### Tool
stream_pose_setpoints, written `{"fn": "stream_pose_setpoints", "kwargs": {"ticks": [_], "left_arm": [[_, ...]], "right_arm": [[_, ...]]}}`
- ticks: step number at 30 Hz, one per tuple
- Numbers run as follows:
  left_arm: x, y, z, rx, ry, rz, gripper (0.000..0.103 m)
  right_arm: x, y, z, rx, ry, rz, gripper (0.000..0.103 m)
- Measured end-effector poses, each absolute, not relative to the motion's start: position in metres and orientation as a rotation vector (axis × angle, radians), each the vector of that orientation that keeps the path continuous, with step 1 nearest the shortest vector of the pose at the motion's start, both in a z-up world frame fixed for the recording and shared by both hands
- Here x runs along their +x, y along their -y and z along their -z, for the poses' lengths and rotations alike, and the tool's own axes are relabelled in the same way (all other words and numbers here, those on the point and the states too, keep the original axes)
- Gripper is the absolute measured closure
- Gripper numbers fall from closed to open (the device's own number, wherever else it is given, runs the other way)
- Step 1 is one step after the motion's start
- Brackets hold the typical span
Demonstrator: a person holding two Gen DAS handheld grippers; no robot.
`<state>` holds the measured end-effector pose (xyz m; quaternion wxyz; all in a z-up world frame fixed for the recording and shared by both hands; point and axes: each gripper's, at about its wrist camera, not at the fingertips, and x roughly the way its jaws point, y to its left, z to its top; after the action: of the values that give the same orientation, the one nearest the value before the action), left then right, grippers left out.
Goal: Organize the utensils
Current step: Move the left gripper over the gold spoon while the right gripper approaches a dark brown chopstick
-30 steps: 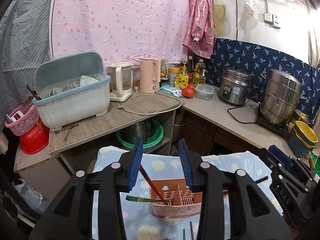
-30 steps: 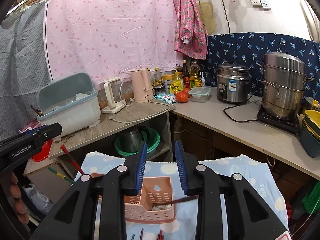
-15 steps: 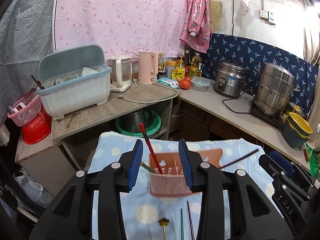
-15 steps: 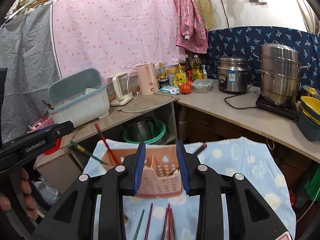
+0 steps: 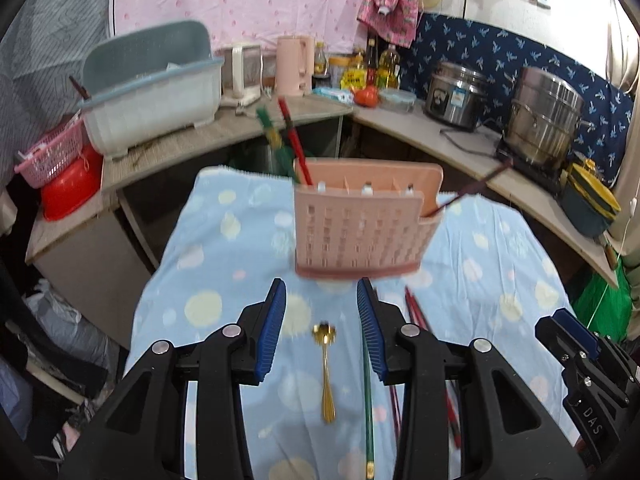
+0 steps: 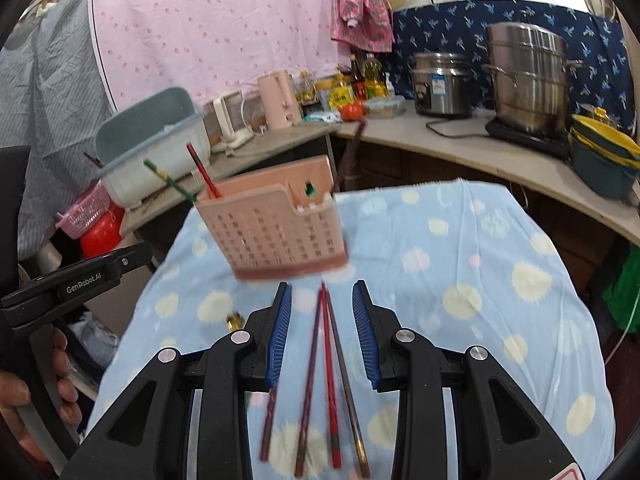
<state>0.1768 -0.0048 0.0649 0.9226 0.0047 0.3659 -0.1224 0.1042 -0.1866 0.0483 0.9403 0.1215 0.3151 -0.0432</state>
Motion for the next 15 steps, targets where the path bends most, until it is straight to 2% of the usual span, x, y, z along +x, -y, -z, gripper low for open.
{"fn": "stream_pose_setpoints", "kwargs": {"ticks": [15], "left_arm": [[0.123, -0.013, 0.046, -0.025, -0.982, 0.212, 0.068]], "right_arm": [[0.045, 0.191, 0.039, 0.249, -0.838, 0.126, 0.072]]}}
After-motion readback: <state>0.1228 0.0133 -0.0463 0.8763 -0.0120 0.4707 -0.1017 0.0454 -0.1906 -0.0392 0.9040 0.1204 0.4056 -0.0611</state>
